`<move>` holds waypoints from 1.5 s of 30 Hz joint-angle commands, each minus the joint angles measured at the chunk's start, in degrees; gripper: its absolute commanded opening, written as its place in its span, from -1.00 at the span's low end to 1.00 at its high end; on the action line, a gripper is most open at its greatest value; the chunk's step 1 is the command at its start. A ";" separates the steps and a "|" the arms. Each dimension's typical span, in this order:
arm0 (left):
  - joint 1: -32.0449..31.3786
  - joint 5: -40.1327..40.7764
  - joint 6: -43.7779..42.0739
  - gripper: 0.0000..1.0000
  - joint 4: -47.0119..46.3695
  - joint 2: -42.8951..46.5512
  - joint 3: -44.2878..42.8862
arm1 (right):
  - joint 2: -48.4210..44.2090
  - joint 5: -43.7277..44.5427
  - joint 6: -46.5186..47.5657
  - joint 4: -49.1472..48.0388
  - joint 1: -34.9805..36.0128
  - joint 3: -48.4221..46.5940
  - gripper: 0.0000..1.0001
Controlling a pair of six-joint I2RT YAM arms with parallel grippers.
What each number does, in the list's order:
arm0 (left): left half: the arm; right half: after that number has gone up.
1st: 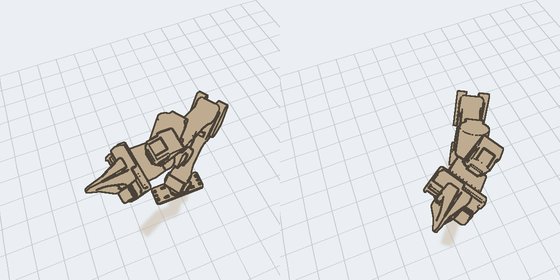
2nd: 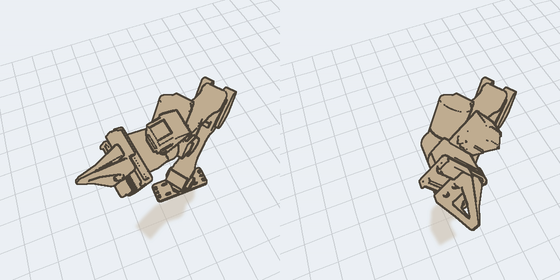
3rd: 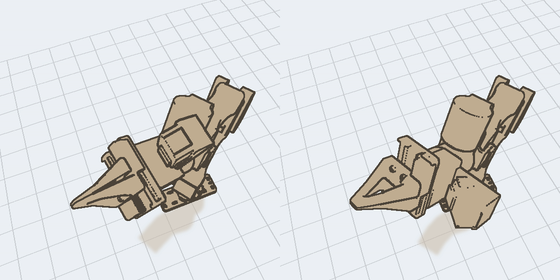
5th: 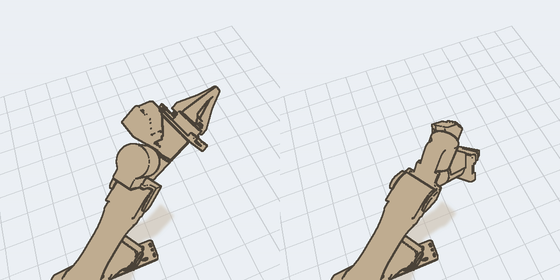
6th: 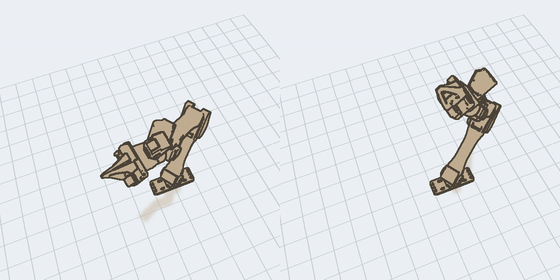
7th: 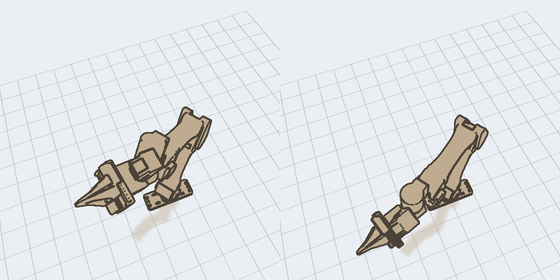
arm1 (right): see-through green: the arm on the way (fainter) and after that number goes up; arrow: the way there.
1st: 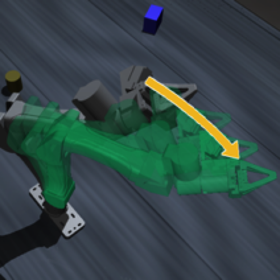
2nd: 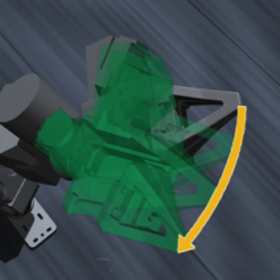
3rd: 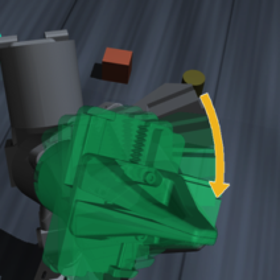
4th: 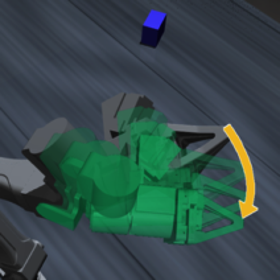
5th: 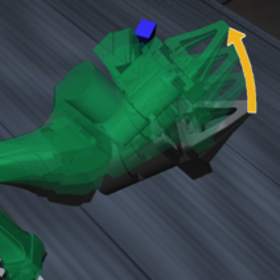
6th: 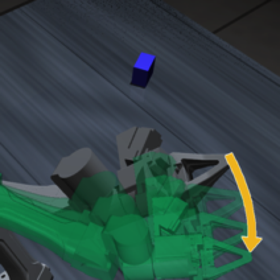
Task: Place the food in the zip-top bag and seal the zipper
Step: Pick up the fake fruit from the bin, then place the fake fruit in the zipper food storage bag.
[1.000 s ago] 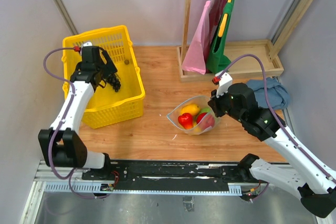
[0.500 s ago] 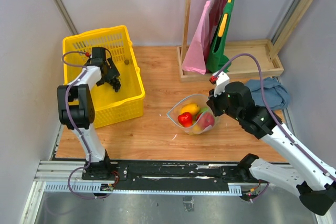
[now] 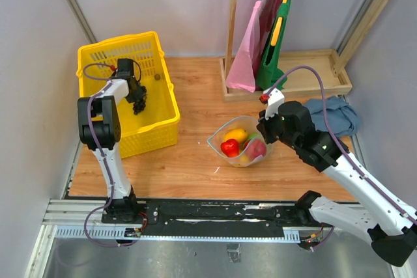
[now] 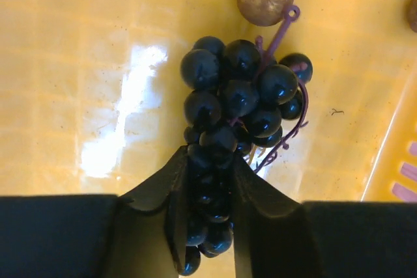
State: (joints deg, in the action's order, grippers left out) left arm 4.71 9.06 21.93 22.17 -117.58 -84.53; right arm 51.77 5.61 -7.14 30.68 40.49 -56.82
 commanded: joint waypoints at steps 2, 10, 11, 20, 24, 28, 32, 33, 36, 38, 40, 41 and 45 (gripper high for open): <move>0.39 -0.88 -2.28 -0.72 -0.25 3.53 2.28 | -0.83 0.69 0.72 -0.79 -0.52 0.20 -0.99; 0.38 -4.63 -3.65 -0.99 -2.67 11.89 8.33 | -2.29 -0.23 0.16 -0.71 -0.50 0.31 -0.99; 0.29 -5.16 -3.59 -0.99 -2.72 12.76 8.92 | -2.55 -0.32 0.04 -0.64 -0.51 0.38 -0.99; 0.01 -9.31 -3.99 -0.99 -0.78 23.21 12.64 | -3.80 -0.55 -0.46 -0.34 -0.52 0.56 -0.99; -0.72 -11.27 -5.06 -0.99 0.20 29.44 12.83 | -3.53 -1.09 -0.68 -0.46 -0.50 0.37 -0.99; -2.59 -14.94 -6.68 -0.99 0.22 35.86 13.20 | -3.51 -1.06 -0.76 -0.49 -0.51 0.30 -0.99; -5.49 -17.26 -7.34 -0.99 0.42 41.83 12.96 | -3.67 -0.70 -0.85 -0.44 -0.53 0.39 -0.99; -6.15 -18.09 -7.27 -0.99 0.57 43.18 12.72 | -3.69 -0.64 -0.93 -0.44 -0.58 0.46 -0.99; -7.83 -21.91 -6.09 -0.99 0.34 46.81 12.02 | -3.70 -0.71 -1.25 -0.44 -0.56 0.49 -0.99; -8.76 -25.02 -5.06 -0.99 0.10 49.00 11.43 | -3.61 -0.93 -1.43 -0.44 -0.50 0.42 -0.99; -10.73 -27.15 -4.36 -0.99 -0.14 50.95 10.63 | -3.52 -0.88 -1.52 -0.57 -0.53 0.43 -0.99; -11.97 -27.93 -4.04 -0.99 -0.49 51.96 10.47 | -3.52 -0.80 -1.60 -0.61 -0.57 0.48 -0.99; -17.46 -30.10 -2.87 -0.99 -2.84 54.95 11.28 | -3.47 -1.07 -2.12 -0.86 -0.50 0.48 -0.99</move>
State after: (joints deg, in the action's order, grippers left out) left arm -8.54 -15.70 17.43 22.59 -65.69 -72.01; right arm 48.86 4.95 -7.94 31.11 40.49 -56.60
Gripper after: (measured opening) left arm 0.069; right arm 0.012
